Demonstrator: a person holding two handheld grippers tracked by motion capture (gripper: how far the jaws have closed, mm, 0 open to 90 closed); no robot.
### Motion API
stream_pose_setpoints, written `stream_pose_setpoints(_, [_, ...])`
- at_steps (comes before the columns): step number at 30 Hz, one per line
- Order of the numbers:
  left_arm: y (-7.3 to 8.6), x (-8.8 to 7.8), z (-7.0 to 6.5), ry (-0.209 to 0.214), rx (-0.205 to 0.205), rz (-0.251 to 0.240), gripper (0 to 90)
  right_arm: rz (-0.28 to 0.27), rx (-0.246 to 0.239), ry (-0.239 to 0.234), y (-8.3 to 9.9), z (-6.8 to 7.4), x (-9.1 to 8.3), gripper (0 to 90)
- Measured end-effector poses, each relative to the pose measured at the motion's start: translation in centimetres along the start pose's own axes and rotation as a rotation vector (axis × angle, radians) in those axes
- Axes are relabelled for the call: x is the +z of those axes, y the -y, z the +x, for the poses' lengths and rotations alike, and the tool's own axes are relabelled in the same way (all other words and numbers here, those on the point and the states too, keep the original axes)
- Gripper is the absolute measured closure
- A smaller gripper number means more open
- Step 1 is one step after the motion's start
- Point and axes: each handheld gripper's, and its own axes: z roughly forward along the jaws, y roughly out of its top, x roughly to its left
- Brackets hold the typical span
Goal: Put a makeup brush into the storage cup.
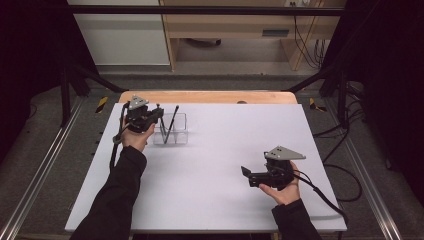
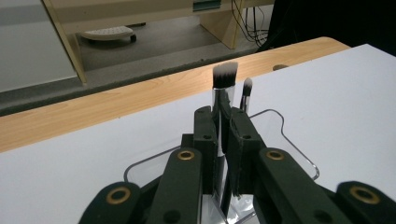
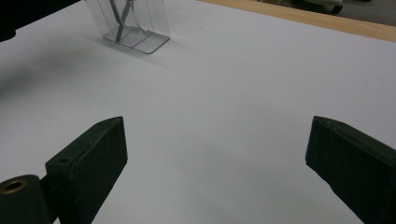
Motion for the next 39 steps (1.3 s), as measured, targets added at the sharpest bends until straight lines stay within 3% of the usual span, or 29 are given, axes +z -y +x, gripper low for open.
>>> stream_pose_setpoints(15, [0.7,0.0,-0.1,-0.001,-0.005,0.034,81.0,0.001,0.0,-0.003,0.0,0.1,0.0,6.0])
stream_pose_setpoints(23, [0.8,-1.7,0.0,0.003,-0.025,-0.002,66.0,0.001,-0.001,-0.005,0.0,0.2,0.0,5.9])
stream_pose_setpoints(30, [1.7,-4.1,-0.4,0.055,-0.036,-0.056,45.7,-0.006,0.0,-0.007,-0.1,0.2,-0.1,5.8])
stream_pose_setpoints(39, [2.7,-7.1,-1.5,0.116,-0.035,-0.097,34.3,-0.014,0.004,-0.007,-0.2,0.1,-0.2,5.5])
